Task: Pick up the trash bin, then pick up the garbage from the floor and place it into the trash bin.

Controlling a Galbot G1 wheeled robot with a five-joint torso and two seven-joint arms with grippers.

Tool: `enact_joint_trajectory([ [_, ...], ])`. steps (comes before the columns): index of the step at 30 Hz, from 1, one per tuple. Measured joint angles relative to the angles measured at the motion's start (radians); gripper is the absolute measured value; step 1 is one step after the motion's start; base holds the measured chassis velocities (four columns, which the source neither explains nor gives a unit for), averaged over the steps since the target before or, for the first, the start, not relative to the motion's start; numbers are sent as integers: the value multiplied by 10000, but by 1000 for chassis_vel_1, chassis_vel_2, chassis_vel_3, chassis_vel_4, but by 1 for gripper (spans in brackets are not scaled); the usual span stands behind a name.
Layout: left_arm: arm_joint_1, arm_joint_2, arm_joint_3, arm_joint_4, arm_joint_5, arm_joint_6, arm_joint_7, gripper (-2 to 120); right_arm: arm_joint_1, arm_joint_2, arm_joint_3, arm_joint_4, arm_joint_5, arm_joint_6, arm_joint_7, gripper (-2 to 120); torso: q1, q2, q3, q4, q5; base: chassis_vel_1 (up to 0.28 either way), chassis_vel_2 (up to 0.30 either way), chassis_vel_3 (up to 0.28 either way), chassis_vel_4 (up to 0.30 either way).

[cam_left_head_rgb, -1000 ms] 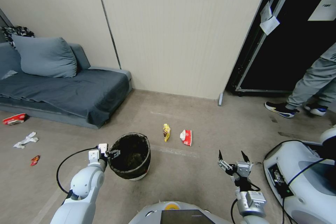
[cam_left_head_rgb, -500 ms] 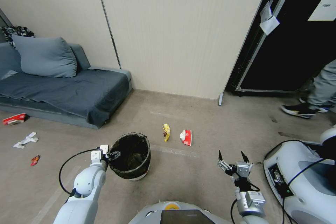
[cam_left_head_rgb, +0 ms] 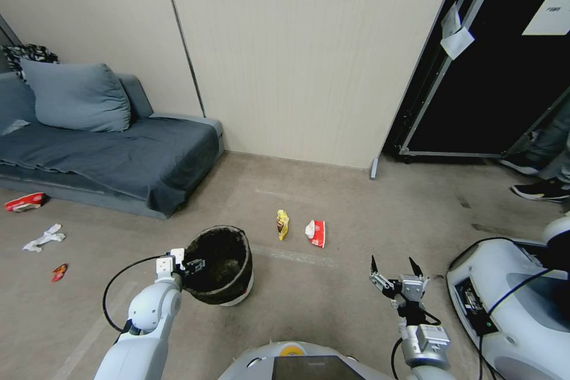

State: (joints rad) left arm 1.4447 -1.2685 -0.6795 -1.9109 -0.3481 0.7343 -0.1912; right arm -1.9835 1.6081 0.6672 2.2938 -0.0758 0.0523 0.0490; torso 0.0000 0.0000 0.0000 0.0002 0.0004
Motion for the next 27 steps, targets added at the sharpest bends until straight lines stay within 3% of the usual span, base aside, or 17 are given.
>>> enact_joint_trajectory([
  [4,-1,-5,29,12,19,-5,43,97,-8,-1,-18,-4,-17,11,4,100,0,0,-1,0,2,0,0,0,0],
  [15,22,-15,109,-111,66,-15,-6,54,-17,0,-92,-21,-42,24,36,100,0,1,-1,-3,-4,0,0,0,0],
  [27,14,24,12,-169,112,-6,-51,19,-15,0,-115,-36,-52,34,58,100,0,0,0,-4,-6,0,0,0,0],
])
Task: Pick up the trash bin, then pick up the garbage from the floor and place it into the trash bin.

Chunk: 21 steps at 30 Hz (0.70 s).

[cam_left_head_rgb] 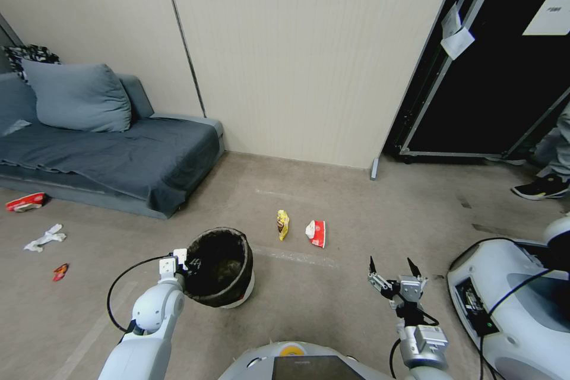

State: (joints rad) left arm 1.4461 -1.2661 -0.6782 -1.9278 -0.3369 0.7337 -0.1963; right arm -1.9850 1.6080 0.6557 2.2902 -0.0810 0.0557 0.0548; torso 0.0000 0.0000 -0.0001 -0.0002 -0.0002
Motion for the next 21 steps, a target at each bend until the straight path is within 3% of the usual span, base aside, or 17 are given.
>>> enact_joint_trajectory([
  [2,-12,13,-36,4,-14,6,8,13,3,0,-1,-1,0,0,8,100,0,0,-1,1,1,0,0,0,0],
  [11,-16,13,-21,-69,-18,17,9,12,12,0,-2,-2,0,0,36,100,0,0,1,0,-3,0,0,0,0],
  [21,434,132,-154,-1126,-213,38,-268,5,76,0,10,1,20,30,156,100,1,-2,2,3,-1,0,0,0,0],
])
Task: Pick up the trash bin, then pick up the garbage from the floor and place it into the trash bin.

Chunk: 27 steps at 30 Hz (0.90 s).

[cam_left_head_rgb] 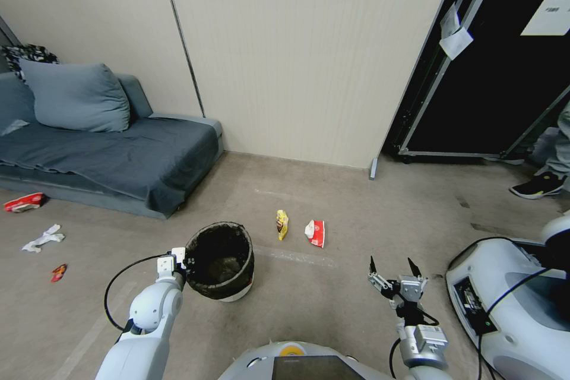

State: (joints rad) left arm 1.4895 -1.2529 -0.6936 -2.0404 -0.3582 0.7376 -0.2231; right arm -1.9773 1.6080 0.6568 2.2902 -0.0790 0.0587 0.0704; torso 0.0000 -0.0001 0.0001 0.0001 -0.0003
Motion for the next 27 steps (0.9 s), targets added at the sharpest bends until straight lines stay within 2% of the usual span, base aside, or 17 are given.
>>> enact_joint_trajectory([
  [2,191,43,-98,-581,-214,5,-141,1,2,0,0,0,2,0,11,100,0,0,0,0,3,0,0,0,0],
  [4,354,67,-184,-1095,-457,8,-349,1,4,0,1,4,9,-2,24,100,0,0,0,4,5,0,0,0,0],
  [5,354,67,-184,-1095,-457,8,-349,1,4,0,1,4,9,-2,24,100,0,0,0,4,5,0,0,0,0],
  [8,601,87,-258,-1967,-878,4,-597,1,10,0,5,17,32,-11,48,100,0,0,0,-2,4,0,0,0,0],
  [9,601,87,-258,-1967,-878,4,-597,1,10,0,5,17,32,-11,48,100,0,0,0,-2,4,0,0,0,0],
  [11,758,108,-292,-2457,-986,1,-633,1,23,0,18,44,84,-28,86,100,0,0,-1,-2,5,0,0,0,0],
  [19,1214,106,-378,-3311,-1073,-192,-732,1,93,0,85,201,296,-118,208,100,0,0,-1,-1,3,0,0,0,0],
  [27,1632,-28,-430,-3652,-972,-497,-687,1,113,0,97,227,334,-171,219,100,0,0,-1,-2,3,0,0,0,0],
])
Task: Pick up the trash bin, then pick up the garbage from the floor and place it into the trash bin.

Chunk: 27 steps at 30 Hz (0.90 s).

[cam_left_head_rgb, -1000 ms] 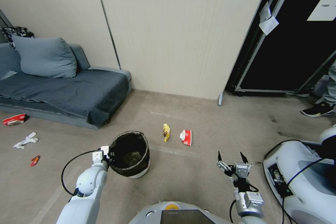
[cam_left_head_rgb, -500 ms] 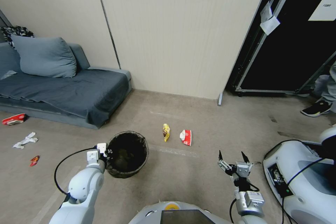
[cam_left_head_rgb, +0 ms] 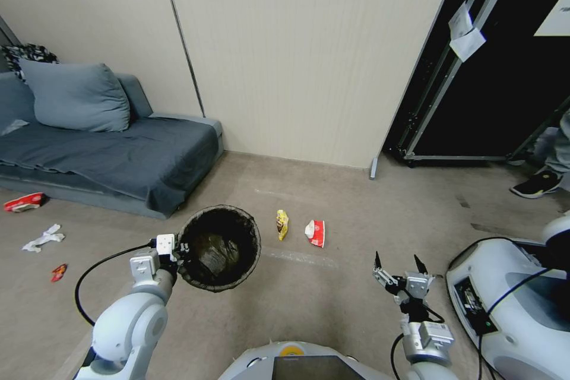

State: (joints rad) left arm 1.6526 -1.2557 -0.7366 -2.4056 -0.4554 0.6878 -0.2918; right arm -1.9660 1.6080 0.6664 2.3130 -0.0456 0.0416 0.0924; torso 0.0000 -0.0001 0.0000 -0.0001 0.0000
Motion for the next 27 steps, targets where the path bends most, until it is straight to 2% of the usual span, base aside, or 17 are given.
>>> enact_joint_trajectory([
  [6,260,-85,17,-204,303,-153,71,1,107,-1,26,96,59,-315,-141,100,0,0,0,1,1,0,0,0,0],
  [27,418,-236,143,-386,433,-156,80,1,145,-1,27,52,67,-300,-217,100,0,0,0,1,0,-29,27,32,-30],
])
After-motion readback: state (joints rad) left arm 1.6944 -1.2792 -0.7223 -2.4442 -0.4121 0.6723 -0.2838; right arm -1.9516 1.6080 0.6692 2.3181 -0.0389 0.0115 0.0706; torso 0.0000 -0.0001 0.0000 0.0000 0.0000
